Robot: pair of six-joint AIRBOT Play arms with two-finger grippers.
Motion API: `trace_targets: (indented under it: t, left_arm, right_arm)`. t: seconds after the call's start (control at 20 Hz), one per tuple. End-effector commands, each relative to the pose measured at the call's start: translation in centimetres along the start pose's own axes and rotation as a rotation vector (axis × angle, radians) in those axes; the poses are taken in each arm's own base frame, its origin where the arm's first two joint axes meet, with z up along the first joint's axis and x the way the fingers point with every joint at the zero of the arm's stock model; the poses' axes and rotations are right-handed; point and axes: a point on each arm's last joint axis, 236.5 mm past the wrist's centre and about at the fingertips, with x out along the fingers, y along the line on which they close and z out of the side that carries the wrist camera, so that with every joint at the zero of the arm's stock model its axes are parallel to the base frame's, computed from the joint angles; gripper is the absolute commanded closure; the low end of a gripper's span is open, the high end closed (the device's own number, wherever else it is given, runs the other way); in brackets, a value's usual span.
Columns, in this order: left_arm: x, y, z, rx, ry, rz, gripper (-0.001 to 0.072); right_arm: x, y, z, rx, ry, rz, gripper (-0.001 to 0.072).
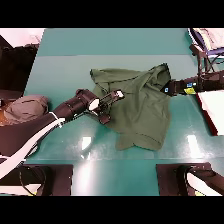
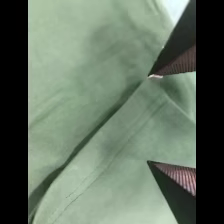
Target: Fold the shirts.
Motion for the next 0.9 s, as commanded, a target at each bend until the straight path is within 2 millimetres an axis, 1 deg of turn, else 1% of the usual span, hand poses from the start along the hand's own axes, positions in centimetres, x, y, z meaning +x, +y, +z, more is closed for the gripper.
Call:
trace_targets:
  t: [0.0, 0.05, 0.1, 0.15, 0.2, 0.3, 0.4, 0.5, 0.55, 0.65, 0.75, 0.85]
  left_arm:
    - [0.8, 0.0, -0.1, -0.028, 0.006, -0.003, 0.0095]
    - [0.8, 0.0, -0.1, -0.036, 0.007, -0.004, 0.0234]
    - [0.8, 0.0, -0.1, -0.039, 0.008, -0.004, 0.0449]
    - [0.8, -0.1, -0.1, -0.039, 0.008, -0.004, 0.0622]
    - [0.6, -0.1, -0.2, -0.043, 0.013, -0.005, 0.0679]
    - [-0.3, 0.1, -0.2, -0.050, 0.042, -0.005, 0.0679]
    - [-2.3, 0.6, 0.3, -0.036, 0.075, 0.000, 0.0679]
    - [-4.4, 0.8, 1.3, -0.064, 0.081, -0.003, 0.0679]
    - [-5.2, 0.6, 1.7, -0.103, 0.080, -0.017, 0.0679]
    - [-6.2, -0.7, 2.5, -0.141, 0.070, -0.073, 0.0679]
    - [-6.3, -1.9, 2.9, -0.160, 0.058, -0.125, 0.0679]
    - [-6.2, -2.0, 2.8, -0.162, 0.058, -0.129, 0.0679]
  right_arm:
    - [0.0, 0.1, -0.2, 0.001, 0.006, 0.003, 0.0159]
    - [0.0, 0.1, -0.2, 0.002, 0.007, 0.003, 0.0159]
    - [0.0, 0.1, -0.2, 0.001, 0.009, 0.003, 0.0159]
    - [0.0, 0.1, -0.3, 0.001, 0.010, 0.004, 0.0159]
    - [0.0, 0.1, -0.3, 0.001, 0.013, 0.004, 0.0159]
    - [0.0, 0.1, -0.7, 0.001, 0.028, 0.006, 0.0159]
    - [0.0, 0.2, -1.1, 0.001, 0.046, 0.007, 0.0159]
    - [-0.1, 0.1, -2.3, -0.001, 0.095, 0.005, 0.0159]
    - [-0.2, -0.3, -3.3, -0.008, 0.139, -0.014, 0.0159]
    - [-0.6, -2.1, -6.0, 0.007, 0.249, -0.059, 0.0159]
    - [-0.3, -4.1, -9.0, 0.097, 0.322, -0.066, 0.0159]
    - [0.6, -6.6, -12.6, 0.212, 0.373, -0.081, 0.0159]
